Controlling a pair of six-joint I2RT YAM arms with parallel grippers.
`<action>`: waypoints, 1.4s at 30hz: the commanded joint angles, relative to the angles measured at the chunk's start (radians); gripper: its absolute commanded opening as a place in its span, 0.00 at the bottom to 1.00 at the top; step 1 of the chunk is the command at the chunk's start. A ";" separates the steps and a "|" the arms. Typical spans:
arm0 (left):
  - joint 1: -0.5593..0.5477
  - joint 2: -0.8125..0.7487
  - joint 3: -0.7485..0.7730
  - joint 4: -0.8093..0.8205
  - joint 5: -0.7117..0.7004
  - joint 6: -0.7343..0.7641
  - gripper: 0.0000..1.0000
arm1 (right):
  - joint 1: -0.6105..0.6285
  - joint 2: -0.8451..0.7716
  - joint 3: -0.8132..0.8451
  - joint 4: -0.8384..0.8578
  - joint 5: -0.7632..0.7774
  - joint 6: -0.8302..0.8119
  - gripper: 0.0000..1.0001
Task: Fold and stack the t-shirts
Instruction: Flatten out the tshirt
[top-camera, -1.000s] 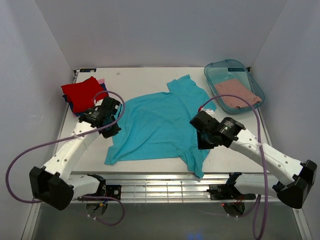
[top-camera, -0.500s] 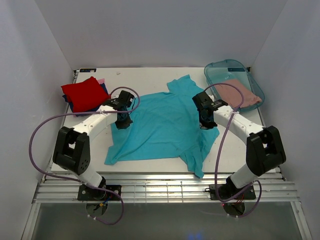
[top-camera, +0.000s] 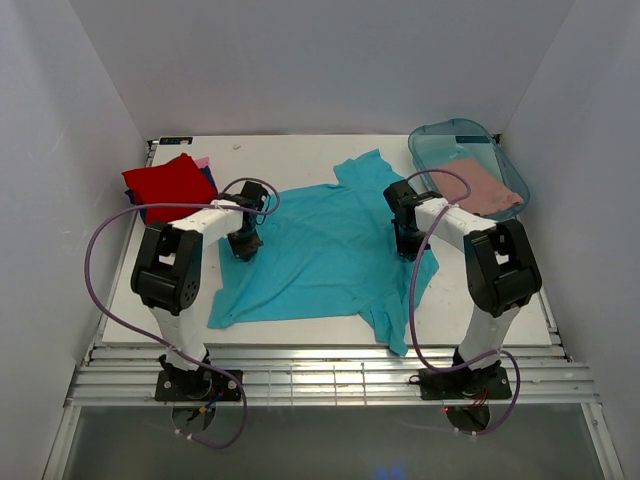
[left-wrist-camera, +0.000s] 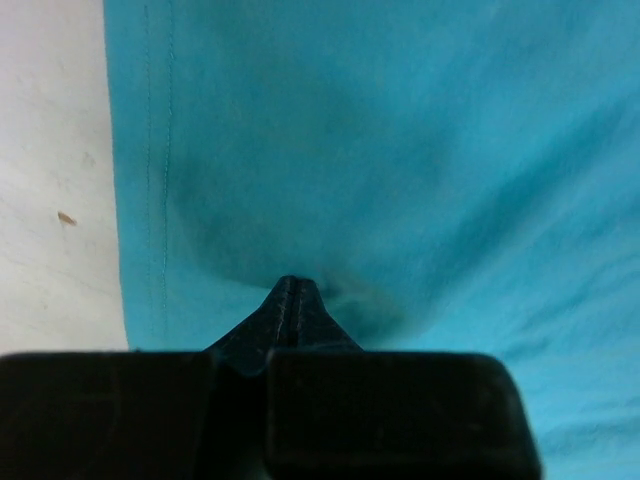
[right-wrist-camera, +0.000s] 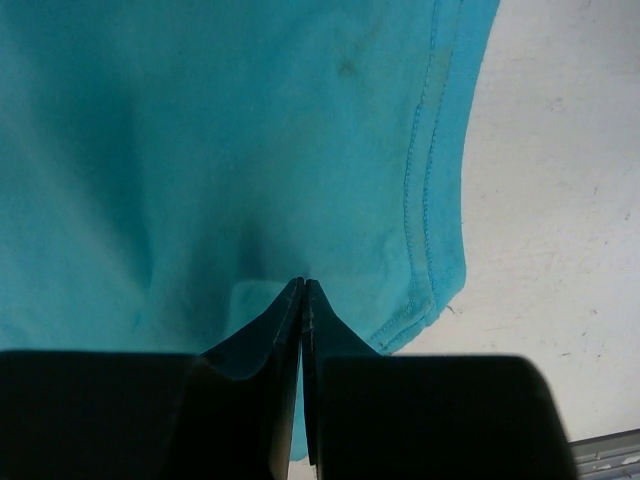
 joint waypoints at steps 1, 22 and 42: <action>0.042 0.039 0.059 0.029 -0.021 0.021 0.00 | -0.017 0.039 0.067 -0.015 -0.020 -0.028 0.08; 0.113 0.255 0.373 -0.008 -0.009 0.116 0.00 | -0.167 0.327 0.326 -0.146 -0.077 -0.108 0.08; -0.242 -0.088 0.459 0.253 -0.003 0.276 0.17 | -0.089 -0.315 0.185 -0.079 -0.095 -0.094 0.50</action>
